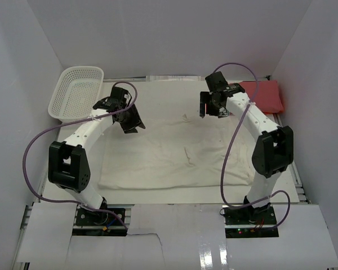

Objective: Fold and stack the t-shirts
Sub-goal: Grap the side of the flattened tshirt furthest away from the robot with both arms

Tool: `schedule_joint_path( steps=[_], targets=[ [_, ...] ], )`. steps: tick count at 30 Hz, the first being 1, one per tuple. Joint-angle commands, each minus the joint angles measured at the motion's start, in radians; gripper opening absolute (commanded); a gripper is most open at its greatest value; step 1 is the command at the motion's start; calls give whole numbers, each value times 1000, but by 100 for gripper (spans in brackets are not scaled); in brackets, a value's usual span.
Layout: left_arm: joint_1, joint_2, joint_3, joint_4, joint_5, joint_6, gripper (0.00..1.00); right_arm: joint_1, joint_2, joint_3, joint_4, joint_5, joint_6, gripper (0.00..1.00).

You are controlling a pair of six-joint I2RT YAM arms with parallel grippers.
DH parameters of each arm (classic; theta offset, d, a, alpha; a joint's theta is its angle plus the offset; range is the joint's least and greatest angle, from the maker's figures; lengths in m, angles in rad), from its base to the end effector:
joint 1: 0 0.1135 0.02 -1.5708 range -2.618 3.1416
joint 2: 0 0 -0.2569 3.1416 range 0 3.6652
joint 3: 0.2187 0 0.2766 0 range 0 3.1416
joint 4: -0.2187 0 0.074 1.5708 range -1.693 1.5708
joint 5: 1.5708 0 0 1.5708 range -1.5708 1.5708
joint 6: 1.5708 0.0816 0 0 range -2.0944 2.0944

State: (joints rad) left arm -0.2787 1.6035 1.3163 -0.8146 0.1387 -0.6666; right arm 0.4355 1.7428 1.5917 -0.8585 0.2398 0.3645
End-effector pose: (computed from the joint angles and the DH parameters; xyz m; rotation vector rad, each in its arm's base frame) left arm 0.3568 -0.1138 0.2132 -0.4849 2.7055 -0.4689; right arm 0.3903 0.1602 0.2555 -0.0020 2.5364 0.0032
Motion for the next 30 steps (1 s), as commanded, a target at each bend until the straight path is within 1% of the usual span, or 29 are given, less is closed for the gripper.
schedule_joint_path(
  steps=[1,2,3,6,7,8,11,13,18,20,24,25,28,30],
  targets=[
    [-2,27,0,190,166,65,55,-79,151,108,36,-88,-125,77],
    [-4,36,-8,251,202,59,57,-118,179,149,65,-181,-149,78],
    [-2,65,-2,267,203,50,58,-135,239,172,75,-203,-173,80],
    [-2,111,24,311,223,39,59,-190,325,292,70,-201,-208,85],
    [-4,139,34,321,228,39,59,-220,377,322,62,-195,-216,85],
    [-4,150,38,325,234,39,59,-234,400,380,52,-223,-225,85],
    [-10,170,52,333,248,51,59,-285,472,442,49,-302,-257,85],
    [-19,170,52,338,246,61,60,-308,520,497,44,-329,-280,88],
    [-36,190,67,327,263,94,61,-337,628,617,-3,-445,-309,88],
    [-42,197,70,321,263,98,61,-337,646,619,-10,-488,-320,88],
    [-51,207,80,307,266,108,61,-334,623,522,22,-560,-332,85],
    [-51,207,81,301,266,113,61,-330,614,472,41,-563,-334,84],
    [-54,208,86,295,266,117,61,-320,581,398,59,-553,-341,84],
    [-54,208,86,292,269,119,61,-319,574,383,47,-557,-352,82]
  ],
)
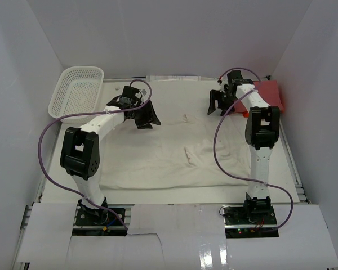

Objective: Fold and stack the t-shirts
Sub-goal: Grap the side of the flattened tshirt furthest away from the robot with both arms

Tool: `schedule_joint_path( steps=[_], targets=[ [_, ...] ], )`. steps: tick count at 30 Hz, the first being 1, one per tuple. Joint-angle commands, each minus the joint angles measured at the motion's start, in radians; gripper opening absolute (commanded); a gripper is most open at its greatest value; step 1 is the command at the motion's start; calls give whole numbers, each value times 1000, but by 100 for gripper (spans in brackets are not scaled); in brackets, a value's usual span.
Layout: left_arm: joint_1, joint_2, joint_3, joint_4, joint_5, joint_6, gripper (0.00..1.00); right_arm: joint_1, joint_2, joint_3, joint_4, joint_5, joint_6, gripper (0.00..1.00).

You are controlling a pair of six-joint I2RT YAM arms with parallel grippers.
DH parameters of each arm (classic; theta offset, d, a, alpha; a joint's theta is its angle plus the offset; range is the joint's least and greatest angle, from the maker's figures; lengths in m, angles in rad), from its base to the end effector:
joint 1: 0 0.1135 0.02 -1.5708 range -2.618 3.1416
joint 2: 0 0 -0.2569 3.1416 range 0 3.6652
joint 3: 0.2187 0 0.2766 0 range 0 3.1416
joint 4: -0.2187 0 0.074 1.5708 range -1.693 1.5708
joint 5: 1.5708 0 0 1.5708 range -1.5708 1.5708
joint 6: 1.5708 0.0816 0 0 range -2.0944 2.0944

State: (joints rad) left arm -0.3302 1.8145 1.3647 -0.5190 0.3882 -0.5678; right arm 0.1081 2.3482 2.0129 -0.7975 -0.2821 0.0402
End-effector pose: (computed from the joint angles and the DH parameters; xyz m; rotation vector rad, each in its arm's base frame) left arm 0.4023 -0.1706 0.1762 -0.1532 2.6455 -0.8248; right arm 0.5339 0.0808 0.1264 -0.1766 2.6908 0.4261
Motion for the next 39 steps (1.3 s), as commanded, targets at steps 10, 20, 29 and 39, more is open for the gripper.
schedule_joint_path(
  steps=[10,20,29,39],
  targets=[
    [-4,3,33,-10,20,31,61,50,-47,-76,-80,-35,-71,50],
    [-4,8,30,-15,20,36,61,59,14,32,7,56,-49,25],
    [-16,12,28,-15,31,42,61,51,-30,-35,165,35,-34,8],
    [-36,32,24,-10,43,42,61,76,-426,-664,634,95,-187,22]
  ],
)
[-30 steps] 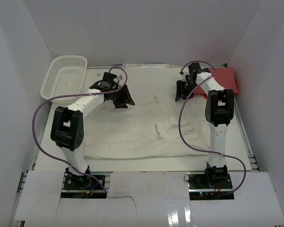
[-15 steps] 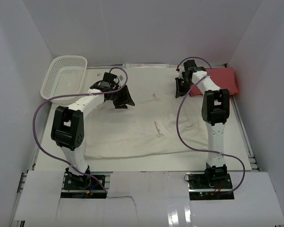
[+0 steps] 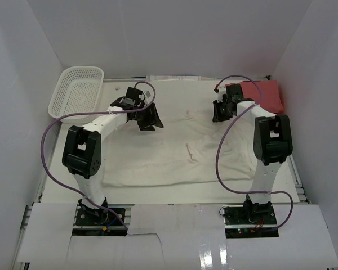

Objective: Fold and stack the t-shirts
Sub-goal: Grap the side of the flattened tshirt furthest away from the robot with both arms

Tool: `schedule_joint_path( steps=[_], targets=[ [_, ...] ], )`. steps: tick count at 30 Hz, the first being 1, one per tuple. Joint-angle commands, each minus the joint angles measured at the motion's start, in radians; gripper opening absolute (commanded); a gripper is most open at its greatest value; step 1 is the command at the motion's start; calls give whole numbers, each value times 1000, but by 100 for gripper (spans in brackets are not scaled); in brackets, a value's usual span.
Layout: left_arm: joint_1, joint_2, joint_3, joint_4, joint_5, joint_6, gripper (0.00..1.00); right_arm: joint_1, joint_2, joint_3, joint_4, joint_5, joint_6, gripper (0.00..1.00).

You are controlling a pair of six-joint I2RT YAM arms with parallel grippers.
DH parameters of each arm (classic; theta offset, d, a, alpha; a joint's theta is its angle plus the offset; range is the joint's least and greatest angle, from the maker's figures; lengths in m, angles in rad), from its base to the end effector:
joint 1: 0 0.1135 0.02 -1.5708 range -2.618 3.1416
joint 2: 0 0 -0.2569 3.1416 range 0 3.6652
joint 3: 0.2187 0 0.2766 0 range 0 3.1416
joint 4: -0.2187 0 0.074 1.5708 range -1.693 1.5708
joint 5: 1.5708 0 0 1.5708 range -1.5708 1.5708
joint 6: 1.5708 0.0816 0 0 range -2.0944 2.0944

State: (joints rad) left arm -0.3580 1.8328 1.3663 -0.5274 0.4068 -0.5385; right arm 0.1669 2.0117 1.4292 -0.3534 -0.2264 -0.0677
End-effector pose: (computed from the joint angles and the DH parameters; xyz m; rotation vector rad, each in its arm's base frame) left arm 0.3970 -0.1830 0.1690 -0.0779 2.6758 -0.8403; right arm 0.4695 0.0977 0.1238 -0.3853 2.4721 0.3246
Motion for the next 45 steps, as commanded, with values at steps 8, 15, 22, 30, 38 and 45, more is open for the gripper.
schedule_joint_path(
  steps=[8,15,22,30,38,45],
  targets=[
    [-19,11,19,0,21,14,61,45,-235,-316,445,27,-153,16],
    [-21,9,13,0,23,18,61,138,-321,-453,567,111,-253,13],
    [-22,13,11,0,30,22,61,221,-425,-547,583,150,-267,13],
    [-25,5,5,0,26,25,62,290,-484,-558,464,223,-235,12],
    [-27,6,4,0,23,25,61,313,-413,-461,108,237,-147,14],
    [-29,8,4,0,18,26,62,313,-450,-469,54,252,-55,21]
  ],
)
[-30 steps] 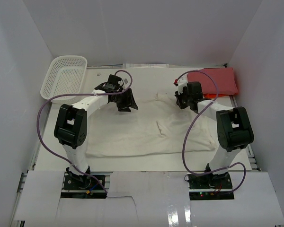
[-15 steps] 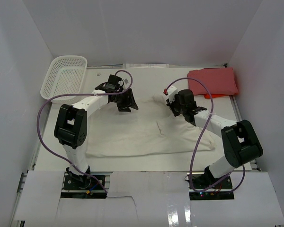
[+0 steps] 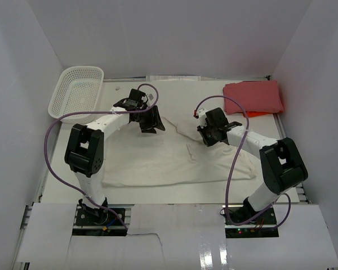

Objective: Fold and stack the t-shirts
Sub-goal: Grap the side of the flattened tshirt furthest away from the robot with both arms

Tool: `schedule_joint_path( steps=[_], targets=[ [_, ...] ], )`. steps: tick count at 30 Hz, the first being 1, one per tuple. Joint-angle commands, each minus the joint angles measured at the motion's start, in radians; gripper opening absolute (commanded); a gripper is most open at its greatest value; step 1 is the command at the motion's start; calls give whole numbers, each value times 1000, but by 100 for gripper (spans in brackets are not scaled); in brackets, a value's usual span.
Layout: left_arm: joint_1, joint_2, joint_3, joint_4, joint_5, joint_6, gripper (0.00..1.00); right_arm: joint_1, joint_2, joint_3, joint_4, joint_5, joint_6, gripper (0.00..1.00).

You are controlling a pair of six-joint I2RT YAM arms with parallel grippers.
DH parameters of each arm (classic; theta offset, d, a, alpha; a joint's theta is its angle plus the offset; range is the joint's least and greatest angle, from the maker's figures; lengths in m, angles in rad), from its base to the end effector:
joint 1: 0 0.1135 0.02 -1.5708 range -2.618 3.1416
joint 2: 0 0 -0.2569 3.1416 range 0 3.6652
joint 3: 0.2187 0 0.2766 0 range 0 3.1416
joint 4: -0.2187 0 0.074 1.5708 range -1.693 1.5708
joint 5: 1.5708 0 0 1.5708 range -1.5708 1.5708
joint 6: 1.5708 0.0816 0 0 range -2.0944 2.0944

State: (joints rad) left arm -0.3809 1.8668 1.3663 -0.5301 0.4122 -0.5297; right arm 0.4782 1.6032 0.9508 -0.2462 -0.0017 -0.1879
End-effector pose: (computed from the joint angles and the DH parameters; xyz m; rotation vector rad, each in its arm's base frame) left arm 0.3937 -0.1929 0.1547 -0.0450 2.7176 -0.8399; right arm 0.3339 0.1732 0.1323 -0.8094 2.3376 0.1271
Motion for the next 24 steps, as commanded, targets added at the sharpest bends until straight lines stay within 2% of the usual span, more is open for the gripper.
schedule_joint_path(
  steps=[1,2,3,4,5,6,7,10,13,16,24],
  targets=[
    [-6,-26,4,2,13,17,62,0,-45,17,-54,63,86,25],
    [-6,-24,4,2,11,17,62,0,-51,22,-60,98,97,27],
    [-6,-26,5,1,11,17,62,-4,-55,28,-59,126,117,42],
    [-6,-23,7,1,11,17,62,-7,-55,38,-62,150,163,47],
    [-6,-23,10,1,13,17,62,-12,-58,63,-73,119,163,49],
    [-6,-23,11,-1,14,17,62,-19,-61,72,-71,92,165,57],
    [-6,-23,11,-1,13,17,62,-30,-65,95,-73,59,180,69],
    [-6,-26,13,-7,7,20,62,-50,-65,134,-65,-67,209,69],
    [-6,-23,16,-5,11,20,62,-75,-16,196,-57,-108,241,68],
    [-6,-21,19,-7,11,20,62,-108,73,276,-58,-174,286,66],
    [-6,-18,16,-7,8,27,62,-164,310,442,-73,-297,337,72]
  ],
)
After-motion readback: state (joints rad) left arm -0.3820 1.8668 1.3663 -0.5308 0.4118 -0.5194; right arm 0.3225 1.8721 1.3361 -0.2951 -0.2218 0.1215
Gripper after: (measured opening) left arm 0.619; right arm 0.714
